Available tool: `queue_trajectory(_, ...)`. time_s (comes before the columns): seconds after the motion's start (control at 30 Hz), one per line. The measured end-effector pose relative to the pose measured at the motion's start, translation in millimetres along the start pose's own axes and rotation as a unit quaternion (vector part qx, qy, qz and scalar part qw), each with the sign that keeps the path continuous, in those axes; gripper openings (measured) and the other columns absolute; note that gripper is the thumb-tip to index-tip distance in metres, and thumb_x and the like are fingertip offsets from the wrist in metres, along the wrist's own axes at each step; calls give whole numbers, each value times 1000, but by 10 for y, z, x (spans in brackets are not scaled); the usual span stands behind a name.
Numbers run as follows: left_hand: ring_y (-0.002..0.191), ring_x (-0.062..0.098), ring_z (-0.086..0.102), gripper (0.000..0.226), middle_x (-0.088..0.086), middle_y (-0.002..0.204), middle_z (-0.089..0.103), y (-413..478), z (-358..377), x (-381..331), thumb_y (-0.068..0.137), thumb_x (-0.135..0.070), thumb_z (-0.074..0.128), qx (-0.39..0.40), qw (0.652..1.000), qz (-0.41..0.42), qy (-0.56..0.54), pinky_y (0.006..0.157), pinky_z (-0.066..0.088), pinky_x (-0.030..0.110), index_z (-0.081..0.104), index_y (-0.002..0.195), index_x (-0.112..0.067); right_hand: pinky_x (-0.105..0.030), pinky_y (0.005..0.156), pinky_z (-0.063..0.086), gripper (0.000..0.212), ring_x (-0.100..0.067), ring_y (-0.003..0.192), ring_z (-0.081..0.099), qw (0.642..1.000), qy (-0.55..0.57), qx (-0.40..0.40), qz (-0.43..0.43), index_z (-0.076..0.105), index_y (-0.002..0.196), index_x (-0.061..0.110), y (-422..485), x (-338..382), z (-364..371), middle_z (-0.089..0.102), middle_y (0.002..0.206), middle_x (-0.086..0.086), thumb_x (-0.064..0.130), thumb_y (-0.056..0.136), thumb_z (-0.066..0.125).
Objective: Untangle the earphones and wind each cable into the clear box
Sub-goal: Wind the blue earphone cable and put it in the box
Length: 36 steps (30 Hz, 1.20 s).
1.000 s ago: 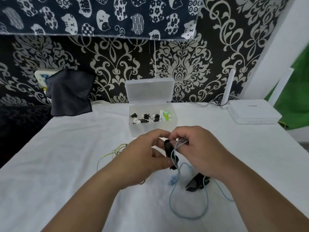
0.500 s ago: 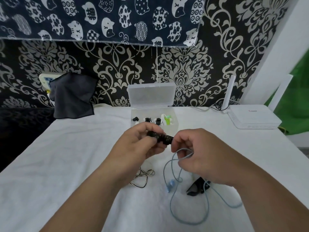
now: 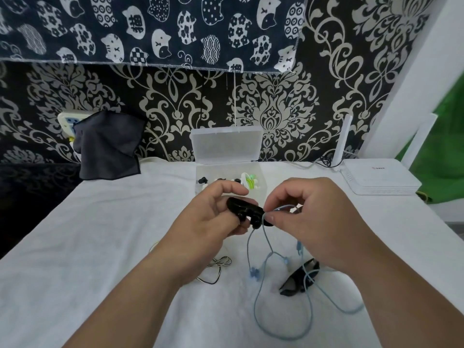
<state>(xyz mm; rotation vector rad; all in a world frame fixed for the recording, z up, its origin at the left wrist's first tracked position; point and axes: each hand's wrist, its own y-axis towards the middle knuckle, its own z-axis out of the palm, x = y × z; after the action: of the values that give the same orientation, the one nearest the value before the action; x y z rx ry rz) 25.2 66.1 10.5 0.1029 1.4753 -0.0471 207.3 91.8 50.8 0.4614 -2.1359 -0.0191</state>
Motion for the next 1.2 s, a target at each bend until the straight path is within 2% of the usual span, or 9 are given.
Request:
queue_trajectory(0.3,78,21,60,28,18,100,72,9,48,-50,84,0,55,-37,994,-35,-93,70,53,26,58,110,-11,-13,58,44,14,-3,64,59,1000,4,8,17,69,74,25,12,-61,22,68,72,13,17,80,79)
queue_trajectory(0.4,81,22,58,30,18,99,72,-6,77,-62,96,9,39,-50,991,-53,-114,71,53,27,57,111,-10,-27,69,55,12,-17,70,64,998,9,37,40,67,77,24,18,-79,30,69,74,6,20,87,72)
queue_trajectory(0.5,79,20,56,30,20,100,72,-10,111,-80,97,8,37,-55,988,-64,-132,70,53,26,58,106,-11,-35,65,60,15,-13,67,71,994,54,74,61,63,81,21,11,-66,37,70,78,2,14,94,64)
queue_trajectory(0.6,81,19,61,22,20,101,71,-2,142,-48,100,0,45,-70,996,-43,-39,78,55,29,63,102,-12,-26,55,51,14,-8,58,68,994,49,78,57,61,82,17,19,-88,46,70,70,0,12,95,62)
queue_trajectory(0.7,86,23,69,21,2,97,74,-8,172,-10,98,-8,55,-113,989,-6,100,90,57,41,71,99,-23,-19,54,40,13,-3,49,58,997,19,59,53,60,82,20,30,-132,73,66,63,5,16,95,62)
queue_trajectory(0.83,87,17,70,24,3,108,70,-24,186,-60,85,-12,74,-124,982,30,139,70,54,20,73,98,-31,-25,53,42,16,-13,57,58,999,-5,30,41,59,78,23,40,-150,87,62,63,4,19,93,64)
queue_trajectory(0.97,85,14,69,28,-4,105,61,-24,187,-45,70,-11,86,-117,967,55,218,81,57,28,71,83,-31,-31,58,45,15,-17,62,60,999,-13,42,31,61,78,24,30,-136,77,64,68,-1,20,92,66)
queue_trajectory(1.07,71,13,67,28,2,97,62,-14,166,-65,68,-9,87,-135,962,50,233,70,53,21,69,77,-28,-20,54,41,13,-4,55,58,997,16,66,40,62,79,24,30,-121,61,65,66,3,20,91,67)
queue_trajectory(1.2,61,13,62,28,9,82,71,-20,127,-115,69,2,80,-131,977,7,168,55,44,14,67,71,-24,-26,57,49,9,-10,59,60,995,47,84,34,67,81,21,35,-117,-58,70,74,-4,20,88,71)
